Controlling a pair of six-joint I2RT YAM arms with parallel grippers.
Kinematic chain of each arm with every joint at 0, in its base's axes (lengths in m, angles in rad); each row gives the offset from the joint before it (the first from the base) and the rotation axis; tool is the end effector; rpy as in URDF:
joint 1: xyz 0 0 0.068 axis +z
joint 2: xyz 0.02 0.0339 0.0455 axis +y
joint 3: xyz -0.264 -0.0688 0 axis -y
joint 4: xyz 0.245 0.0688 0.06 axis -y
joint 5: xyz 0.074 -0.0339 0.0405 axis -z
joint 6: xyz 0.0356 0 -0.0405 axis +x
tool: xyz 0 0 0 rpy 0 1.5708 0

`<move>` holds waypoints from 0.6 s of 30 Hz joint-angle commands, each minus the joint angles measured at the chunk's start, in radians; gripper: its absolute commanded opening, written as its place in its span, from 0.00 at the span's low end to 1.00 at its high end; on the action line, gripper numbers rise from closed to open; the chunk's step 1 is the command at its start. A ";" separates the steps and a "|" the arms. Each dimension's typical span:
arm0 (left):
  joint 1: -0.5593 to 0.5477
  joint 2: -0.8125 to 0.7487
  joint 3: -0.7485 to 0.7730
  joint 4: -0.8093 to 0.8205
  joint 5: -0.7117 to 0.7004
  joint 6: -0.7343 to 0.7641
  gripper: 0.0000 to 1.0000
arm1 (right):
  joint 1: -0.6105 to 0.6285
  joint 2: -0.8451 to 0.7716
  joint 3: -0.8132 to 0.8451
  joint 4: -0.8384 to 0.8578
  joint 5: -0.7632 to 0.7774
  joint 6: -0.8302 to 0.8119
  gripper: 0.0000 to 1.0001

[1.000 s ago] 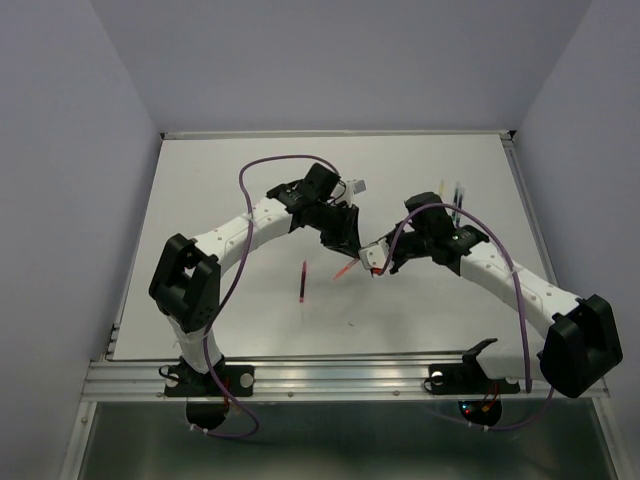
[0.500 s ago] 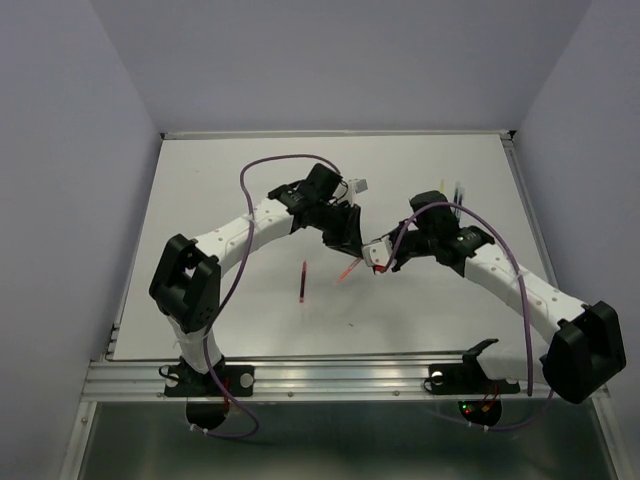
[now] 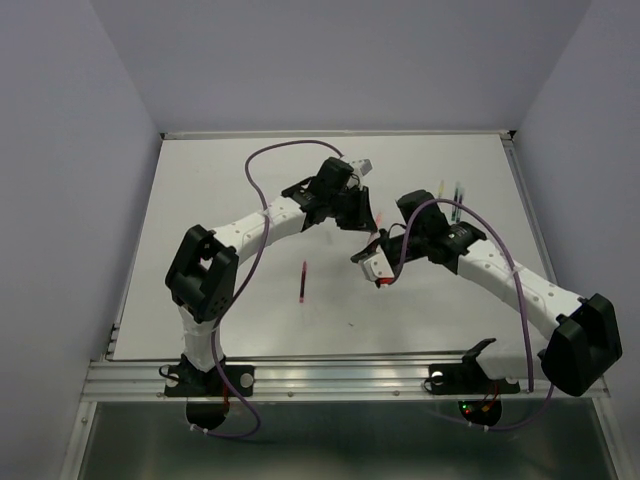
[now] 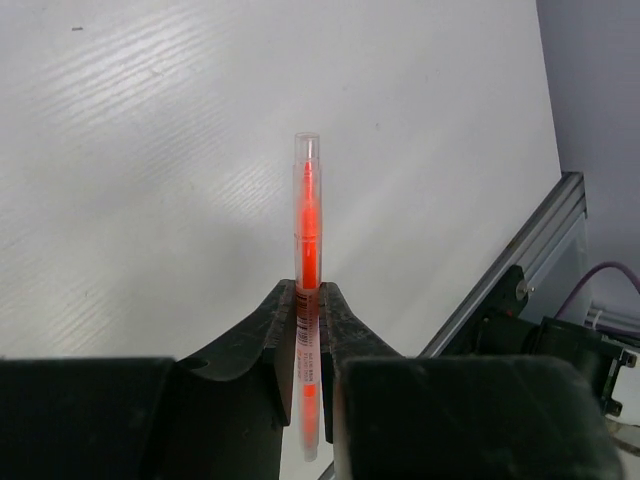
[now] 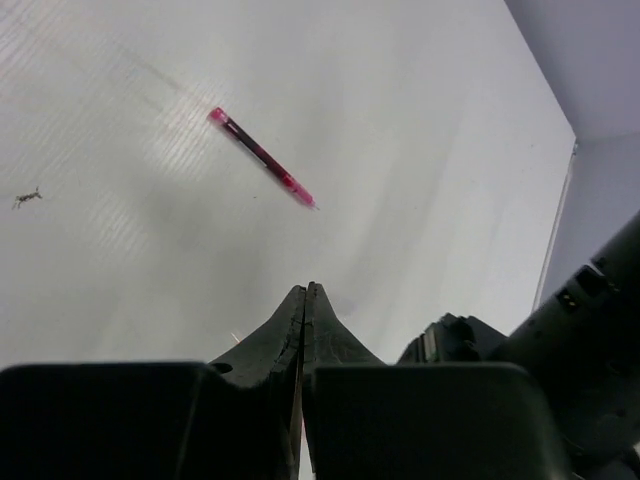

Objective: Insert the pens into the pen caps

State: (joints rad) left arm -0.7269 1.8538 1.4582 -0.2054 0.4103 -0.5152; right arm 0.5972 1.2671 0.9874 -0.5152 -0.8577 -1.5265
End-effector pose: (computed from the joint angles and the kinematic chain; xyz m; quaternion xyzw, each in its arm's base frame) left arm 0.3125 -0.2970 0.2676 0.1859 0.8513 -0.4121 0.2663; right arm 0.2009 0.1692 0.2860 -0.8118 0.2728 0.1899 0.4800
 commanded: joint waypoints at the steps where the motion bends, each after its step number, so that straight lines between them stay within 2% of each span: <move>1: -0.006 -0.048 0.044 0.078 -0.033 -0.014 0.00 | 0.001 0.017 0.049 -0.042 0.006 -0.031 0.01; 6: 0.001 -0.025 0.051 0.081 -0.054 -0.013 0.00 | 0.001 0.009 0.054 -0.023 0.068 0.020 0.51; 7: 0.009 -0.022 0.062 0.084 -0.074 -0.013 0.00 | -0.008 0.006 0.054 -0.023 0.074 0.022 0.65; 8: 0.014 -0.016 0.071 0.086 -0.093 -0.011 0.00 | -0.008 0.002 0.054 -0.025 0.083 0.023 0.86; 9: 0.018 -0.007 0.079 0.087 -0.109 -0.009 0.00 | -0.017 -0.011 0.050 -0.023 0.098 0.022 1.00; 13: 0.041 0.037 0.161 0.083 -0.197 0.009 0.00 | -0.060 -0.047 0.045 -0.022 0.137 0.032 1.00; 15: 0.061 0.074 0.194 0.086 -0.189 0.007 0.00 | -0.092 -0.064 0.049 -0.023 0.170 0.046 1.00; 18: 0.070 0.136 0.269 0.086 -0.194 0.026 0.00 | -0.201 -0.077 0.071 -0.014 0.190 0.080 1.00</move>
State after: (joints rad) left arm -0.6765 1.9362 1.6283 -0.1539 0.2584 -0.5240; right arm 0.4969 1.2308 0.9951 -0.5434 -0.7197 -1.4944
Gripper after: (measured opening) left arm 0.224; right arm 0.998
